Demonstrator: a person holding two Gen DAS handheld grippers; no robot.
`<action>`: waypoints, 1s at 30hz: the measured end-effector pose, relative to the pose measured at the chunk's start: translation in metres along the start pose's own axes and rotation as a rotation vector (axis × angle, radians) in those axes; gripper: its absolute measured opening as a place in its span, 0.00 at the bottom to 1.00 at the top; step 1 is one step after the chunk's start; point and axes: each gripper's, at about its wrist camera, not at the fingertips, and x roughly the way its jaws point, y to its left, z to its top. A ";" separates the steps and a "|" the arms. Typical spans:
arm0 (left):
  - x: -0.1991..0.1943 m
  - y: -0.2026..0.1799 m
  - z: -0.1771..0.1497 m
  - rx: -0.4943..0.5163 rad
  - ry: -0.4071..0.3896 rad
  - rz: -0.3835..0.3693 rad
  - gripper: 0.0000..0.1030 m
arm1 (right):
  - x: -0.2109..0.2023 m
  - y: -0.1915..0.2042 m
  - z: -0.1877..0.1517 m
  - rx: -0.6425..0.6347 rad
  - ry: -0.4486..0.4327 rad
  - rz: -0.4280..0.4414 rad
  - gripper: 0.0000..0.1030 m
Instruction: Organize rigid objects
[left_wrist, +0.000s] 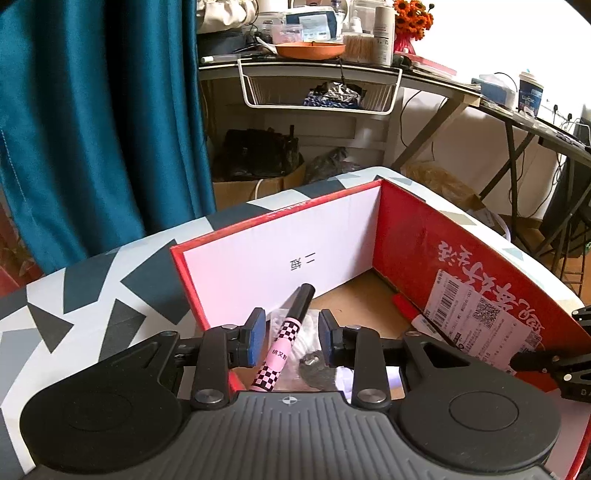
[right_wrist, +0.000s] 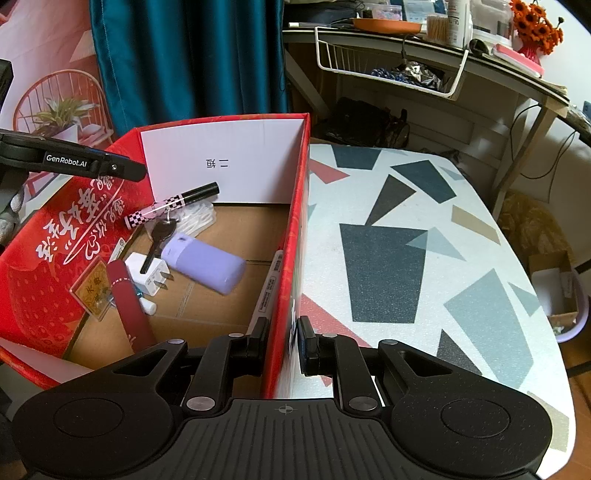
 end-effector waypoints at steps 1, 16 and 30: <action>-0.002 0.001 0.000 0.000 0.000 0.004 0.32 | 0.000 0.000 0.000 -0.001 0.000 0.000 0.14; -0.010 0.002 -0.001 0.005 0.000 0.039 0.33 | 0.000 0.000 0.000 -0.001 0.004 -0.003 0.14; -0.091 0.022 0.002 -0.148 -0.127 0.180 0.94 | -0.017 -0.003 0.018 0.015 -0.032 0.020 0.40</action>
